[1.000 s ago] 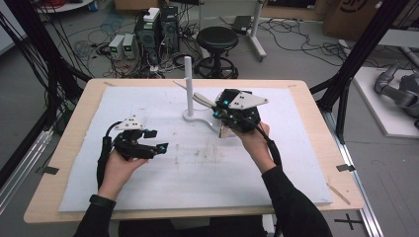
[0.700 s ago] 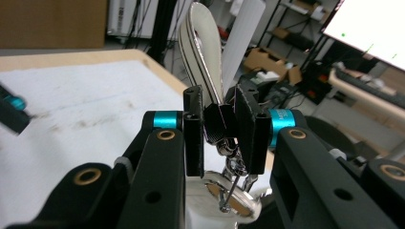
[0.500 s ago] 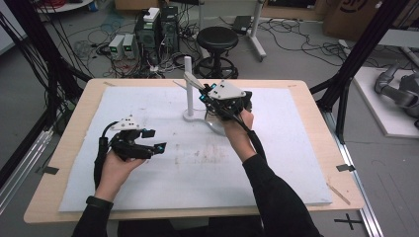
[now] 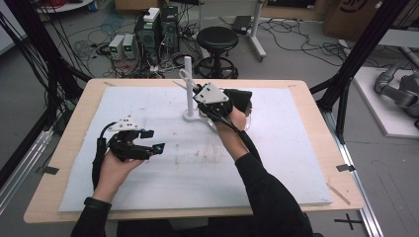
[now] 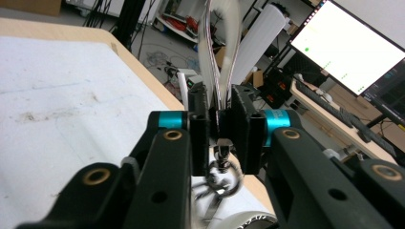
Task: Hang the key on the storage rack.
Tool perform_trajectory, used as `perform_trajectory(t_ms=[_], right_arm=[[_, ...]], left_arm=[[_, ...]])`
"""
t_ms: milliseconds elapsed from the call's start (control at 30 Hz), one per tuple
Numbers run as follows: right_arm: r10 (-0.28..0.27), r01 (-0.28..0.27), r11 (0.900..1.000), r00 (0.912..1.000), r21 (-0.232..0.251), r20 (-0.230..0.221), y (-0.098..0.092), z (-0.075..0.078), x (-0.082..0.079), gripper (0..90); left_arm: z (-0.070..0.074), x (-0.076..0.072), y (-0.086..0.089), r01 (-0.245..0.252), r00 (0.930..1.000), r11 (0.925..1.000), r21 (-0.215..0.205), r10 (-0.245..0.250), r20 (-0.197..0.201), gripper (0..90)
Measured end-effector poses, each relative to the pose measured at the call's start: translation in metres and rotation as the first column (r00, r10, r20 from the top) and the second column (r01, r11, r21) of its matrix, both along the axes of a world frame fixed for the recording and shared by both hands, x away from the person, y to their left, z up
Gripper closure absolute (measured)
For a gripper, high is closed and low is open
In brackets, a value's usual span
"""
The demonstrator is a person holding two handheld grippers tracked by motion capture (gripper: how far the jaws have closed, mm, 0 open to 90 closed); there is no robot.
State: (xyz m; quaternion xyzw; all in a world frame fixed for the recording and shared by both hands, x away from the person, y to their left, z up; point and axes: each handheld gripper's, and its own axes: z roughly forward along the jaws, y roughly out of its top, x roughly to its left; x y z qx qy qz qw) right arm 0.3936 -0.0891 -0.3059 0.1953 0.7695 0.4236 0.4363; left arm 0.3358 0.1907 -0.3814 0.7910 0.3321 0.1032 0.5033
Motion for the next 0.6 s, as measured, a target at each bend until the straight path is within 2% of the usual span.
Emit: perform_trajectory(t_ms=[33, 133, 367, 567, 600], right_arm=[[-0.006, 0.006, 1.0, 1.0, -0.016, -0.004, 0.001, -0.002, 0.002, 82.4], [-0.016, 0.016, 1.0, 0.9996, -0.02, -0.021, 0.003, -0.006, 0.006, 82.4], [-0.018, 0.018, 1.0, 0.9971, -0.001, -0.074, 0.008, -0.011, 0.014, 82.4], [-0.031, 0.03, 0.999, 0.9941, -0.014, -0.104, 0.01, -0.015, 0.02, 82.3], [-0.039, 0.037, 0.999, 0.992, -0.016, -0.12, 0.01, -0.017, 0.023, 82.3]], left_arm=[[0.0, 0.0, 0.0, 0.0, 1.0, 1.0, 0.0, 0.0, 0.0, 27.6], [-0.001, 0.0, -0.001, 0.002, 1.0, 1.0, -0.001, -0.002, -0.003, 27.6], [-0.002, 0.0, -0.002, 0.006, 1.0, 1.0, -0.001, -0.006, -0.007, 27.6], [-0.004, 0.0, -0.002, 0.005, 0.9999, 1.0, 0.001, -0.005, -0.012, 27.6], [-0.004, 0.0, -0.002, 0.005, 0.9999, 1.0, 0.001, -0.005, -0.012, 27.6]])
